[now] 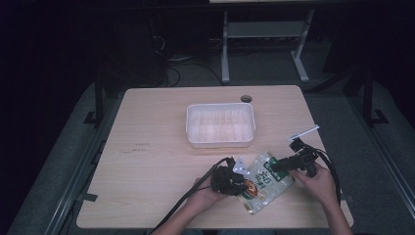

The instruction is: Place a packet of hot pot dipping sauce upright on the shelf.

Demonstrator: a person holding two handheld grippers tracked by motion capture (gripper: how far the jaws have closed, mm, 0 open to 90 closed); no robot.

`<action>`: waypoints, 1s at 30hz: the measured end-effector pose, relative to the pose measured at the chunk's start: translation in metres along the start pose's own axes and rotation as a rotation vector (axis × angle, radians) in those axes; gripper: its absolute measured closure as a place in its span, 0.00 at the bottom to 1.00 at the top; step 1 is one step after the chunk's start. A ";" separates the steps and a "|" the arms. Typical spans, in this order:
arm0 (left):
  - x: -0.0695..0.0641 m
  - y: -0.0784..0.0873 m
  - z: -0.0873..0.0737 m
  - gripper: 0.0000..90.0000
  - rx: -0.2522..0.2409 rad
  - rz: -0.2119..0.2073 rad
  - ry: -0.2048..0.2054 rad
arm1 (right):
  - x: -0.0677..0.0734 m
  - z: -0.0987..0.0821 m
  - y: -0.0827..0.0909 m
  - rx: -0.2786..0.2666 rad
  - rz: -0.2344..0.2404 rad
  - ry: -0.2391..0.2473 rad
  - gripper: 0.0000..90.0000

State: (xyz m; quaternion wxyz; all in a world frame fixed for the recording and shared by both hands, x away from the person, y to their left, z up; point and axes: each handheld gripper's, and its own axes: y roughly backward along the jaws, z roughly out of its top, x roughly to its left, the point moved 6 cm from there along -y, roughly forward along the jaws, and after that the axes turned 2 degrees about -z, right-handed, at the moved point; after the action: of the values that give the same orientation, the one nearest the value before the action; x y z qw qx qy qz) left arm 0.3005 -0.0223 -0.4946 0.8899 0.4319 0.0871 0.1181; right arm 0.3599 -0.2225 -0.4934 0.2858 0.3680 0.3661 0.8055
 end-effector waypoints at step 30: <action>0.002 0.004 -0.006 0.68 0.001 0.025 -0.023 | 0.023 0.000 -0.003 0.024 0.134 0.010 0.98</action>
State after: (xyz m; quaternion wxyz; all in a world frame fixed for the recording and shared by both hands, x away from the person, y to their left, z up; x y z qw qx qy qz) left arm 0.2998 -0.0148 -0.4951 0.8890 0.4348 0.0717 0.1244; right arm 0.3476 -0.2043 -0.4867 0.2250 0.3910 0.3516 0.8203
